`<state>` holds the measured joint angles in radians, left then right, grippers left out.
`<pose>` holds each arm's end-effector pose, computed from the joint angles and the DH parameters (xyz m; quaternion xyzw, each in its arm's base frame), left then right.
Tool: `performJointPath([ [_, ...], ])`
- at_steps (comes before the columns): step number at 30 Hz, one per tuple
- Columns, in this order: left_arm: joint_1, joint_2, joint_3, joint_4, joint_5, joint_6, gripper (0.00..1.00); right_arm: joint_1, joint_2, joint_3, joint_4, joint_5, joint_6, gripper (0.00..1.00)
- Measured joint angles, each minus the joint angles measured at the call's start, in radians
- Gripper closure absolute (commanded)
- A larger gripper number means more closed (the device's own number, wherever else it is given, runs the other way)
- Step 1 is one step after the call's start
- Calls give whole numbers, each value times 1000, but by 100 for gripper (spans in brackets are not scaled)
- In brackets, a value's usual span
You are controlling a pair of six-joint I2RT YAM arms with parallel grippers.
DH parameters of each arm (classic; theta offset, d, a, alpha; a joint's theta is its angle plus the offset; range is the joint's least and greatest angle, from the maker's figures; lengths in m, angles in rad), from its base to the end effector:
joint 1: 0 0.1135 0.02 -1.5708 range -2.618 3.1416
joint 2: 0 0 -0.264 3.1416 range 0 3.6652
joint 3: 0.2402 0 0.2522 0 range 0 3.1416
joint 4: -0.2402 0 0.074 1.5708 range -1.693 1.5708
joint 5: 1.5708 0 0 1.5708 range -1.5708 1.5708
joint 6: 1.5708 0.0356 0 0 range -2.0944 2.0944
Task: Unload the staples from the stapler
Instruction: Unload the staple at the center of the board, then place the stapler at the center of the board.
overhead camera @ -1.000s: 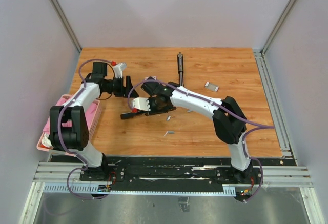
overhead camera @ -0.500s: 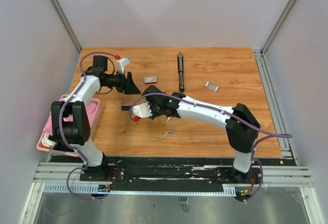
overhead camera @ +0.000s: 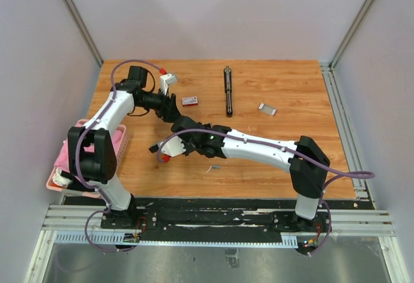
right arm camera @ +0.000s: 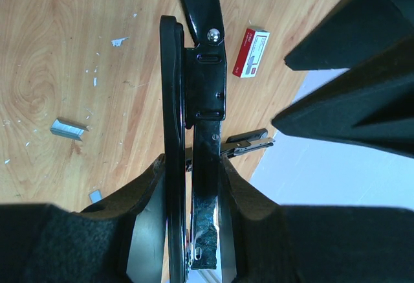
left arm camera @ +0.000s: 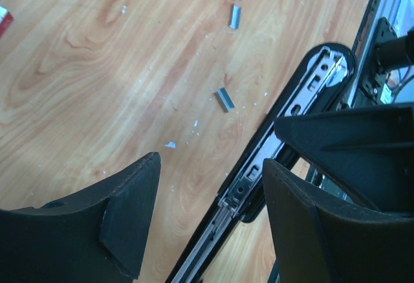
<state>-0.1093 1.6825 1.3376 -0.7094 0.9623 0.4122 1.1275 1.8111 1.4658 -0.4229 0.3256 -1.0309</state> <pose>0.3416 -0.0669 0.2675 0.3352 0.7976 -0.4082 0.2913 0.1866 0.3665 0.2686 -0.7709 0.4846 -0.1304 0.3922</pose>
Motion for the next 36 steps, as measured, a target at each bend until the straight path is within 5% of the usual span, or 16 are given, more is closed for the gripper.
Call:
performJointPath([
  [13, 3, 60, 3, -291, 98, 263, 38, 0, -64, -42, 7, 10, -13, 93],
  [36, 0, 95, 3, -376, 178, 383, 75, 0, -73, -44, -6, -4, -13, 93],
])
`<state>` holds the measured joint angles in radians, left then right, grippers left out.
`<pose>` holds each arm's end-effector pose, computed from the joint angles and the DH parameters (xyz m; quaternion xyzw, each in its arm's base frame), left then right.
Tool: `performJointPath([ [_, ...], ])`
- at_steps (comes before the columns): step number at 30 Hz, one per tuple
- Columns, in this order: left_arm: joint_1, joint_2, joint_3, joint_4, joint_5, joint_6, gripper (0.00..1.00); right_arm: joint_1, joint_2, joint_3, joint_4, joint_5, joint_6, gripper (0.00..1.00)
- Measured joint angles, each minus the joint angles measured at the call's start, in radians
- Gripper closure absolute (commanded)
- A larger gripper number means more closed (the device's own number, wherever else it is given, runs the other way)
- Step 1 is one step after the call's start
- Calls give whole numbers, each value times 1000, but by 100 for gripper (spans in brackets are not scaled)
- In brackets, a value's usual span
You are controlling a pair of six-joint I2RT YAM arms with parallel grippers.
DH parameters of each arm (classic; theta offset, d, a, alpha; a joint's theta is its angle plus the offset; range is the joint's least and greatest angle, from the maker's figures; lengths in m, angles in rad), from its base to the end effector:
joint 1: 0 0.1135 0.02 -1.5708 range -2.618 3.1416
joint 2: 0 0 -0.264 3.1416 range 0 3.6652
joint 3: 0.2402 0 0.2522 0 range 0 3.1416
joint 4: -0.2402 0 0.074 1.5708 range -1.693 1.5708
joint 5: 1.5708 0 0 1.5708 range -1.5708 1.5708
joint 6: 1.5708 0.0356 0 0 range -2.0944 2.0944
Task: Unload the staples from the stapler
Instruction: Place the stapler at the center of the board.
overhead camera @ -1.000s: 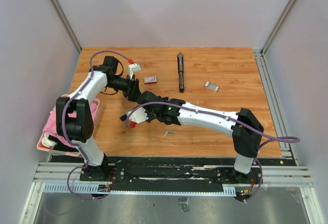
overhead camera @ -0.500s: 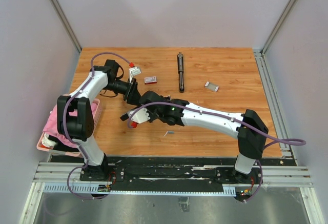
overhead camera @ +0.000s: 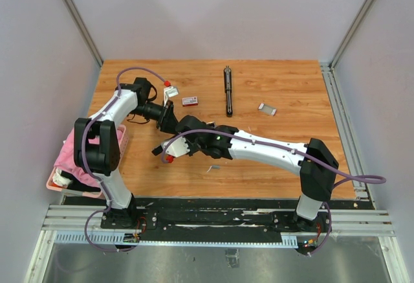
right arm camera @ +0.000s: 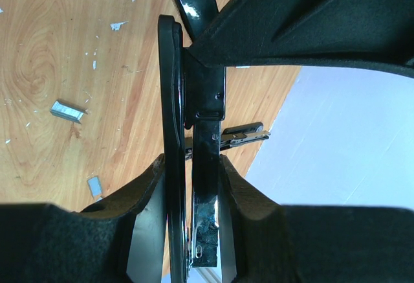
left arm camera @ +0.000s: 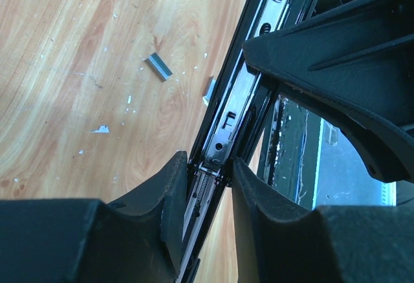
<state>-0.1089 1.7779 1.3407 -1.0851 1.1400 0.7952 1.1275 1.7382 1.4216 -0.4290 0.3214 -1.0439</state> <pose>0.3205 -0.0676 0.2337 0.3794 0.7514 -0.5012 0.2007 0.1794 0.3517 0.2814 -0.7700 0.4784 -0.1299 0.4016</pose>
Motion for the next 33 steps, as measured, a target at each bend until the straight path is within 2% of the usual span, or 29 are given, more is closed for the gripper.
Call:
performJointPath([
  [3, -2, 2, 0, -13, 3, 16, 85, 0, 0, 0, -1, 0, 0, 93],
  [6, -2, 10, 5, -33, 8, 35, 99, 0, 0, 0, -3, -1, 0, 92],
  [12, -2, 27, 13, -47, 13, 55, 100, -3, 0, -24, 29, 2, -6, 91],
  [18, -2, 80, 37, -25, -18, 60, 100, -21, 7, -131, 206, 12, -37, 74],
  [22, -2, 99, 48, -23, -20, 53, 100, -23, 12, -149, 244, 18, -34, 66],
  [33, -2, 172, 99, -39, -31, -18, 100, -42, 60, -149, 301, 51, 19, 65],
])
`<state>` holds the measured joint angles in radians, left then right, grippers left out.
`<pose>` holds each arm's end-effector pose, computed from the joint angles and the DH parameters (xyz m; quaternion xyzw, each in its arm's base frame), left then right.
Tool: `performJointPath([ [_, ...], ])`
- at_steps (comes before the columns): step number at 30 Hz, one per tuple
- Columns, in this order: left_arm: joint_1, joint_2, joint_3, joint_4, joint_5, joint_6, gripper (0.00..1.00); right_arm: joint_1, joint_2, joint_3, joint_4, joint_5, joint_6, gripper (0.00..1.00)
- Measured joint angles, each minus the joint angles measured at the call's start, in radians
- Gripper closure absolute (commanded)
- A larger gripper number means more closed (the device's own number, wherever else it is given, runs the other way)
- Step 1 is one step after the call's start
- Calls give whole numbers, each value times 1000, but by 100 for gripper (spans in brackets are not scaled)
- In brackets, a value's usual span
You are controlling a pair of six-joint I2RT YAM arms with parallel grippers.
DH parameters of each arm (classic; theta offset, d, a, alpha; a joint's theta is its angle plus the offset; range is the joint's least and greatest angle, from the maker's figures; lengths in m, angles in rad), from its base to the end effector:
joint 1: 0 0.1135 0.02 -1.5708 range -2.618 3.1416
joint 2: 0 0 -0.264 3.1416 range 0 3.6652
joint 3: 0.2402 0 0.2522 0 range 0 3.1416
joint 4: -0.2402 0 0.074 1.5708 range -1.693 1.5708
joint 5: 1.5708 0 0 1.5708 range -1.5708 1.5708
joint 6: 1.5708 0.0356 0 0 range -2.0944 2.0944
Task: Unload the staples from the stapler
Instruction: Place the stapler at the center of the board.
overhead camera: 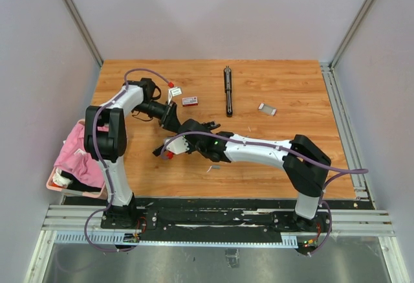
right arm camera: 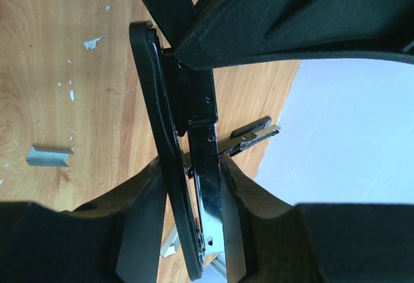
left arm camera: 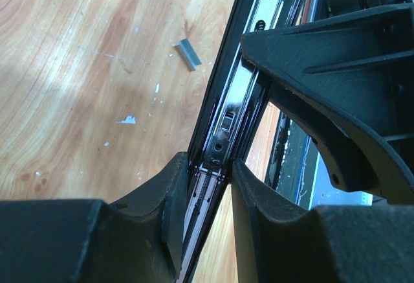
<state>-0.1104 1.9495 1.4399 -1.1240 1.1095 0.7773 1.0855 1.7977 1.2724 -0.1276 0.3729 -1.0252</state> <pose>0.3494 -0.0708 0.2020 0.3499 0.7744 -0.5062 0.1471 0.2011 0.3535 0.2347 -0.7260 0.5057 -0.1530 0.4401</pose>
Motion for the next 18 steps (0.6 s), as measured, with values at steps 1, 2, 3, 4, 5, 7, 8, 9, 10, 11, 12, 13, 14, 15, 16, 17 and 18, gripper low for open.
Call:
performJointPath([
  [1, 0, 7, 6, 0, -10, -8, 100, -1, 8, 0, 5, 3, 6, 65],
  [2, 0, 12, 12, -2, -21, -19, 100, -1, 15, 0, 11, 5, 10, 65],
  [3, -1, 13, 18, -1, -34, -34, 100, -1, 19, 0, 16, 6, 14, 65],
  [4, -2, 13, 21, 3, -45, -51, 100, -2, 23, 2, 19, 6, 20, 66],
  [5, -4, 12, 22, 11, -60, -76, 100, -2, 27, 6, 18, 7, 27, 66],
  [7, -10, 6, 21, 38, -93, -134, 100, -4, 34, 10, 16, 11, 37, 66],
  [8, -14, 0, 18, 54, -112, -161, 100, -5, 38, 11, 15, 10, 42, 66],
  [9, -19, -10, 13, 71, -133, -187, 100, -7, 42, 11, 14, 10, 48, 66],
  [10, -24, -23, 8, 89, -152, -210, 100, -8, 45, 11, 15, 11, 51, 65],
  [11, -27, -35, 4, 104, -171, -232, 100, -8, 48, 11, 17, 11, 54, 65],
  [12, -31, -48, 1, 117, -186, -250, 100, -8, 48, 11, 18, 13, 56, 65],
  [13, -34, -56, 0, 126, -196, -265, 100, -9, 48, 12, 20, 15, 57, 64],
  [14, -37, -65, -5, 140, -205, -284, 100, -10, 48, 13, 22, 19, 57, 64],
  [15, -38, -77, -15, 159, -214, -305, 100, -10, 48, 13, 24, 20, 58, 63],
  [16, -39, -85, -26, 175, -220, -323, 100, -13, 49, 13, 27, 21, 58, 63],
  [17, -42, -99, -45, 202, -228, -347, 100, -14, 50, 13, 28, 20, 58, 63],
  [18, -45, -113, -67, 231, -238, -372, 100, -16, 55, 13, 32, 21, 58, 63],
])
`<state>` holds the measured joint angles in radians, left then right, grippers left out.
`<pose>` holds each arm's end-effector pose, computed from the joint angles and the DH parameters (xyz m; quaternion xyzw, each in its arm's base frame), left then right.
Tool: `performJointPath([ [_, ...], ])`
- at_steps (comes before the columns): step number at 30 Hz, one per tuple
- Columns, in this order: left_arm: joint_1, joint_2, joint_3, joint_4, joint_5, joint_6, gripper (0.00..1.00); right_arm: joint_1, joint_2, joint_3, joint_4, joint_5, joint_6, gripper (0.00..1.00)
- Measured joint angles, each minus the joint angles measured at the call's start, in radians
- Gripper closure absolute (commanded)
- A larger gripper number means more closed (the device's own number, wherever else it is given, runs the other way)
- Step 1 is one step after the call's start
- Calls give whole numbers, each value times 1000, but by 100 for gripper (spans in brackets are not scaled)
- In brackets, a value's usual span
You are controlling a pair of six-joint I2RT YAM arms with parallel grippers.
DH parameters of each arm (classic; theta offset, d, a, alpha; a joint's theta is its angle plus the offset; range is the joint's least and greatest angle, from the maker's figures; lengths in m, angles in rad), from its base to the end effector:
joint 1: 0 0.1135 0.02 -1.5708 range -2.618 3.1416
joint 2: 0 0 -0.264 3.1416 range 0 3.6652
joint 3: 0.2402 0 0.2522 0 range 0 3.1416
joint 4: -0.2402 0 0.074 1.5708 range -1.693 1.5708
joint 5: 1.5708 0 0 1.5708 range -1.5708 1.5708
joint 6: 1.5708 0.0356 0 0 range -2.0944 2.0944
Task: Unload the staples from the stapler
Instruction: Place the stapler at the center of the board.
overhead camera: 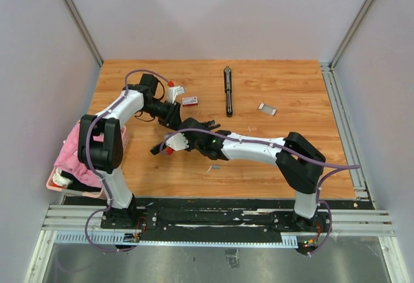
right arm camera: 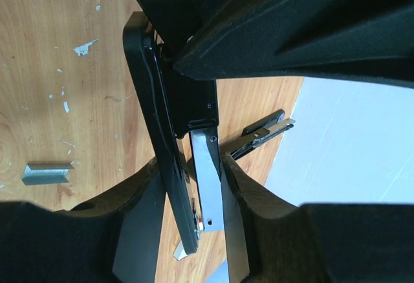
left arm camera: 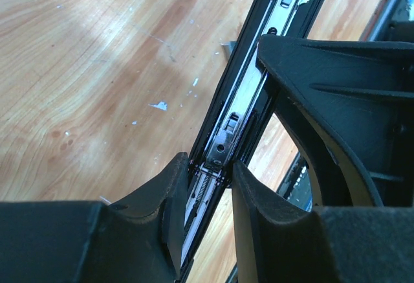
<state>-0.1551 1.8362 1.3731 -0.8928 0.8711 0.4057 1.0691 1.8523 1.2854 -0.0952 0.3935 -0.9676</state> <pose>0.3474 -0.0819 0.2178 0.2929 0.8537 -0.4040 0.1489 0.2123 0.3586 0.2205 -0.7051 0.5355 -0.1536 0.4388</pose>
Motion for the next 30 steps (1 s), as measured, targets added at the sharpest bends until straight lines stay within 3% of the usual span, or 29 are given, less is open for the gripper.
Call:
performJointPath([
  [15, -37, -122, -276, 430, -208, -295, 100, -36, 114, 0, 90, 0, 1, 58],
  [30, -50, -124, -347, 527, -415, -368, 100, -36, 170, 47, 172, 23, 29, 46],
])
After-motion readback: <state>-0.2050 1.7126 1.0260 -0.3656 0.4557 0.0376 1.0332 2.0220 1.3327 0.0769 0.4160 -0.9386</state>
